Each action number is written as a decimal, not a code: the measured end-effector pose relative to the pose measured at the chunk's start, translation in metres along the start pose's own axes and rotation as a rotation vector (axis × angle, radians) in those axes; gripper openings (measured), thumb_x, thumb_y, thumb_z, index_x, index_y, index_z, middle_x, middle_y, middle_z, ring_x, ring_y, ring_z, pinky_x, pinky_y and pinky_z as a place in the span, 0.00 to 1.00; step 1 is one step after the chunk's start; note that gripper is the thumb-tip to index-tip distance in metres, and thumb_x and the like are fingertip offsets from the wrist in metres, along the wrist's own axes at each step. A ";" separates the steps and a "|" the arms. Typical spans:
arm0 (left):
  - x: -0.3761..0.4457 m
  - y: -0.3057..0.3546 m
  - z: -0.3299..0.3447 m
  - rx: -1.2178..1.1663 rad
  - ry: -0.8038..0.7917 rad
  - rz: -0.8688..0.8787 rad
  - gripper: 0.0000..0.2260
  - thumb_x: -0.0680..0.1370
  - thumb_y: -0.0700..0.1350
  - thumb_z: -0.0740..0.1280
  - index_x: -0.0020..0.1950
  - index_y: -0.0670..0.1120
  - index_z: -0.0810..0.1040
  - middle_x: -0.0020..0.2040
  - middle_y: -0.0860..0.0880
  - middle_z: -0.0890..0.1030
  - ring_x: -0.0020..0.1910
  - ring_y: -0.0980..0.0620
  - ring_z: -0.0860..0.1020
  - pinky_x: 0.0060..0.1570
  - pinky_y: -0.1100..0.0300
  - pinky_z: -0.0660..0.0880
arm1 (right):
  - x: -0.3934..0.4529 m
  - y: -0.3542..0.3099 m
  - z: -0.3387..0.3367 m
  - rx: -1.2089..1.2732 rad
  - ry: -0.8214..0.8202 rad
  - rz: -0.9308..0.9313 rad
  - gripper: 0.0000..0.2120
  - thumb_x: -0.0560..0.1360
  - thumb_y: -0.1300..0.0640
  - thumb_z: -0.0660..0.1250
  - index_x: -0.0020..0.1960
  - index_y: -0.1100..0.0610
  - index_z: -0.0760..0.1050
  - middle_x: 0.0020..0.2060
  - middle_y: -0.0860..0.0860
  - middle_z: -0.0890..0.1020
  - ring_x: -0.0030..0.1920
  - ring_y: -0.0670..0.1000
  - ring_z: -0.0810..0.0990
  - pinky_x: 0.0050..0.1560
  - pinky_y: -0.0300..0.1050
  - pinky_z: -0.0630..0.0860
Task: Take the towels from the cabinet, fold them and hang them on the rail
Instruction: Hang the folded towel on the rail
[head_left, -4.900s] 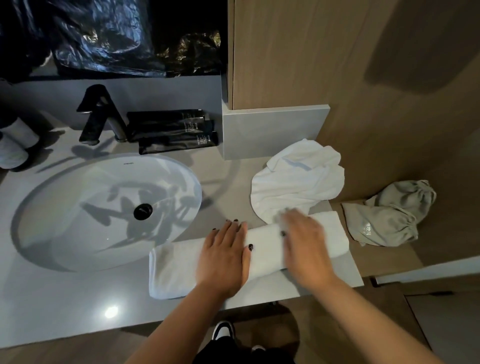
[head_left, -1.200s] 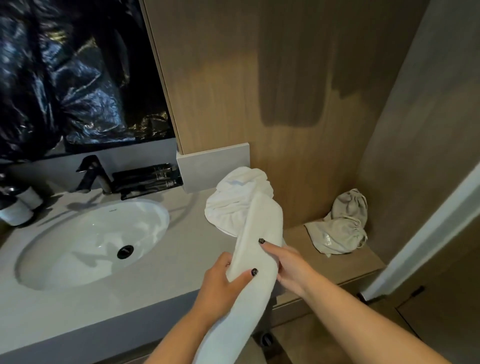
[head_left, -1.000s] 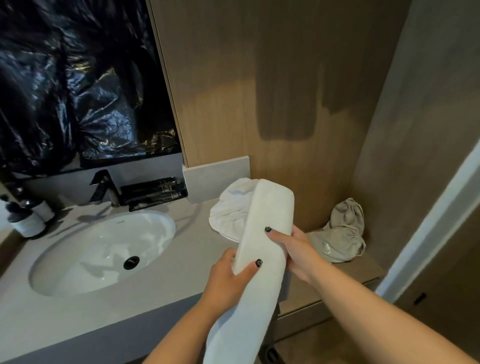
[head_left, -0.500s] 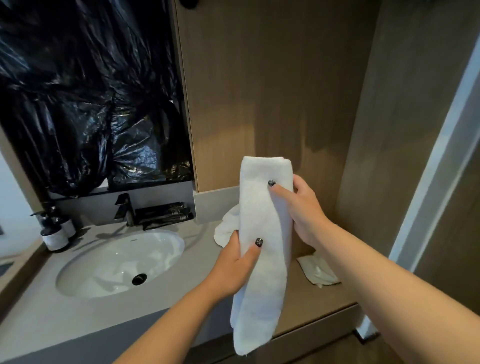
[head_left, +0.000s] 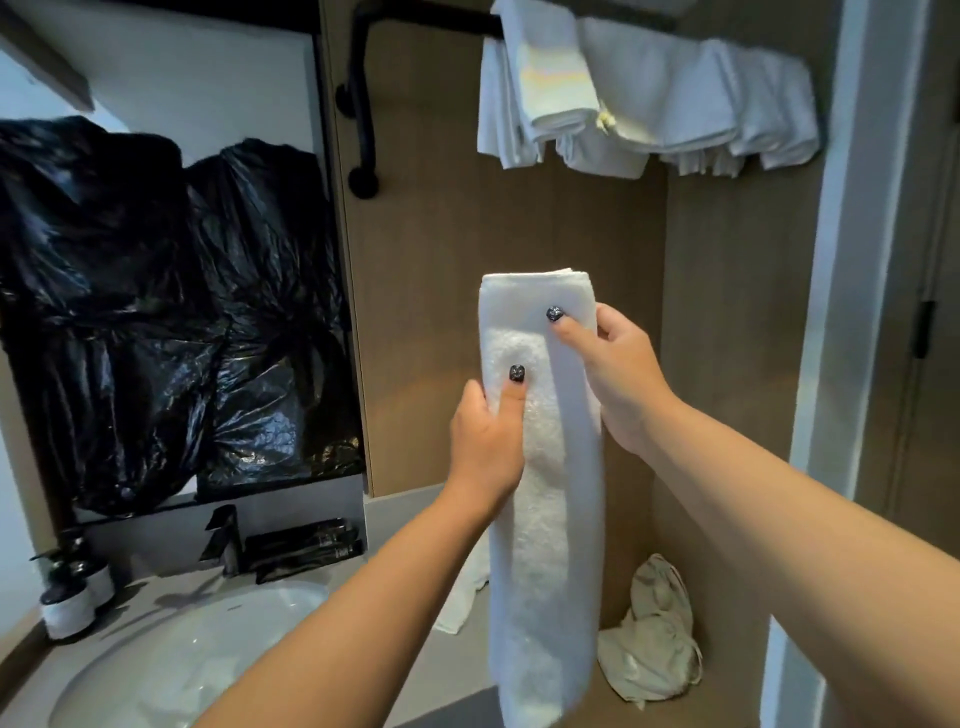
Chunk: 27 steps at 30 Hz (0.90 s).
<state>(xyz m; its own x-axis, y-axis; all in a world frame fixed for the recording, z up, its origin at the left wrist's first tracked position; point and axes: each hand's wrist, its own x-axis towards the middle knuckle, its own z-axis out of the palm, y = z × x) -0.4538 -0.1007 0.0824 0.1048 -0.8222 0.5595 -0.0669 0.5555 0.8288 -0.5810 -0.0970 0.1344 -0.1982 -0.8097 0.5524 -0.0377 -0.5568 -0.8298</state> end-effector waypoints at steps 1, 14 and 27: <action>0.007 0.008 0.008 -0.010 0.025 0.030 0.23 0.80 0.59 0.64 0.50 0.37 0.72 0.45 0.39 0.79 0.43 0.40 0.76 0.48 0.45 0.75 | 0.006 -0.005 -0.005 -0.003 0.003 0.001 0.09 0.78 0.53 0.68 0.56 0.55 0.78 0.52 0.56 0.82 0.55 0.56 0.81 0.57 0.56 0.79; 0.107 0.108 0.090 -0.210 0.193 0.123 0.13 0.80 0.53 0.67 0.41 0.45 0.72 0.37 0.52 0.76 0.33 0.59 0.73 0.31 0.70 0.71 | 0.071 -0.038 -0.078 -0.046 -0.162 -0.136 0.08 0.78 0.55 0.69 0.56 0.56 0.78 0.50 0.52 0.85 0.49 0.48 0.83 0.49 0.43 0.80; 0.167 0.127 0.085 -0.014 0.232 0.320 0.11 0.80 0.54 0.65 0.49 0.46 0.75 0.42 0.52 0.77 0.41 0.54 0.74 0.45 0.55 0.72 | 0.176 -0.088 -0.043 0.096 -0.155 -0.309 0.09 0.78 0.56 0.68 0.57 0.57 0.78 0.49 0.52 0.84 0.47 0.48 0.82 0.46 0.42 0.78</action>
<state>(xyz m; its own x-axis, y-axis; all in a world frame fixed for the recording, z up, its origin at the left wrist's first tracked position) -0.5292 -0.1778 0.2814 0.3024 -0.5579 0.7728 -0.1189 0.7824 0.6113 -0.6551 -0.1826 0.3017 -0.0410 -0.6148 0.7876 0.0205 -0.7886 -0.6145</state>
